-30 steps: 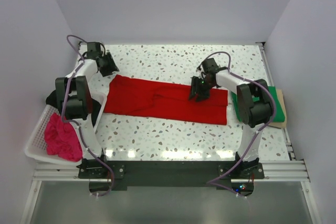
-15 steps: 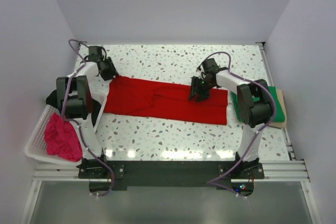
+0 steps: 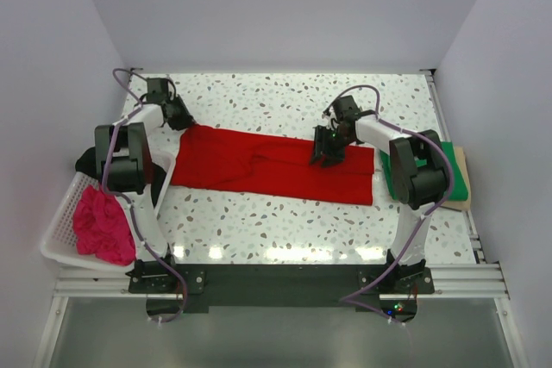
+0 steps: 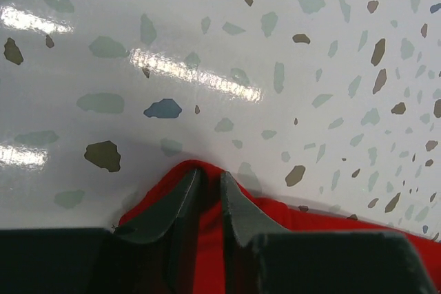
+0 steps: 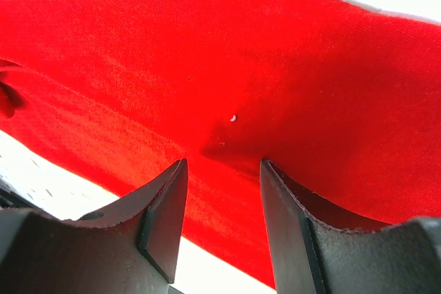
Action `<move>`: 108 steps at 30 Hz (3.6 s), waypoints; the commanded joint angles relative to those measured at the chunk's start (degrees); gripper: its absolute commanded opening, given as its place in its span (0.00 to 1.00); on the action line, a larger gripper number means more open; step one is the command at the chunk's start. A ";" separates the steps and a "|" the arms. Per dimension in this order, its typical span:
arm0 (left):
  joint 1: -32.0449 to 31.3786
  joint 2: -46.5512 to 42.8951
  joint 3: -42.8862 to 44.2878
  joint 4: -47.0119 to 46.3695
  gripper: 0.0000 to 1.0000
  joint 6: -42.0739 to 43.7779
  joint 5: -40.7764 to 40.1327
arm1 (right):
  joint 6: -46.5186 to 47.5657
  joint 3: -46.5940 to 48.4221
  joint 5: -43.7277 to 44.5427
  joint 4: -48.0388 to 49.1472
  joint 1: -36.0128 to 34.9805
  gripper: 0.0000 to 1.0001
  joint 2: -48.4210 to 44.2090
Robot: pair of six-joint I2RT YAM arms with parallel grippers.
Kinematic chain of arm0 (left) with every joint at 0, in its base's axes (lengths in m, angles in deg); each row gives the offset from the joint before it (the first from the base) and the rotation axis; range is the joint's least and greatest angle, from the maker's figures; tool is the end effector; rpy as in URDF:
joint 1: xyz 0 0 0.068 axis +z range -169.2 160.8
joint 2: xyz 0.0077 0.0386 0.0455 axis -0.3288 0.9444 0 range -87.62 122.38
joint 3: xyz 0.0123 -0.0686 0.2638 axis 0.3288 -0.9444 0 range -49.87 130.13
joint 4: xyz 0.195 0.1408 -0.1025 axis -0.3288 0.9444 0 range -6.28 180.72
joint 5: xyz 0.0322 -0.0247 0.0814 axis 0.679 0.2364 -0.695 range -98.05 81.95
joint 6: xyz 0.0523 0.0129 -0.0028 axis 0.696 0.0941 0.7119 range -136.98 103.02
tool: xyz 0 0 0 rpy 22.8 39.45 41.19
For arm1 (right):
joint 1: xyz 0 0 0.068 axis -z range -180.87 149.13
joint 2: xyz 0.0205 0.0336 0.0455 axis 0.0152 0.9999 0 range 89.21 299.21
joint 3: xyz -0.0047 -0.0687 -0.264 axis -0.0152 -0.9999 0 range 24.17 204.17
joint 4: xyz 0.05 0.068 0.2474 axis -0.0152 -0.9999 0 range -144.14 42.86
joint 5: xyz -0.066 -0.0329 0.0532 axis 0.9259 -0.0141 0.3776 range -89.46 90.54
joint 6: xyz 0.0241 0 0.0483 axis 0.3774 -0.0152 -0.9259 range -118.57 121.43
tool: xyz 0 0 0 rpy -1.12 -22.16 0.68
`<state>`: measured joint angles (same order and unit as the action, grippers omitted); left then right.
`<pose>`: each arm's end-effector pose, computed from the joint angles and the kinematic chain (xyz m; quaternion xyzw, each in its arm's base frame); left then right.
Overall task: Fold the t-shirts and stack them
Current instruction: Fold the tshirt
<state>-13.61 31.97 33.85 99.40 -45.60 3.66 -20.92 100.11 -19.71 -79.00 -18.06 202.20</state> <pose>0.4504 0.0368 0.1629 -0.2441 0.9077 -0.1597 0.3017 0.3722 0.1281 0.1567 0.0115 0.9683 0.2236 0.1111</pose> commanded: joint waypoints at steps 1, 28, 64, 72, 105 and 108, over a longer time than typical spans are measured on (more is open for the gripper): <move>0.04 0.64 -0.66 -3.20 0.20 -1.52 1.74 | 1.78 0.08 2.23 -1.89 -0.04 0.51 1.88; -0.05 -5.85 -2.16 -4.53 0.40 -1.18 -9.16 | 2.40 2.18 5.14 -6.37 1.72 0.53 2.06; -16.48 -2.53 -9.13 5.94 0.53 2.25 4.65 | 4.25 -3.69 6.98 -5.58 2.42 0.55 0.92; -16.39 10.11 6.95 9.01 0.54 5.76 0.78 | -1.73 -7.12 5.48 -7.25 0.94 0.55 -2.07; -20.44 32.55 32.38 -3.02 0.56 10.78 19.41 | -26.61 -0.45 5.39 -4.18 -26.93 0.55 2.41; -21.05 31.59 32.56 -4.43 0.56 10.25 20.20 | -25.12 0.96 6.62 -5.93 -26.93 0.56 1.53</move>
<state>-33.48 58.86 67.71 90.79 -35.66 26.17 -46.34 100.18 -15.14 -80.53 -44.18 202.47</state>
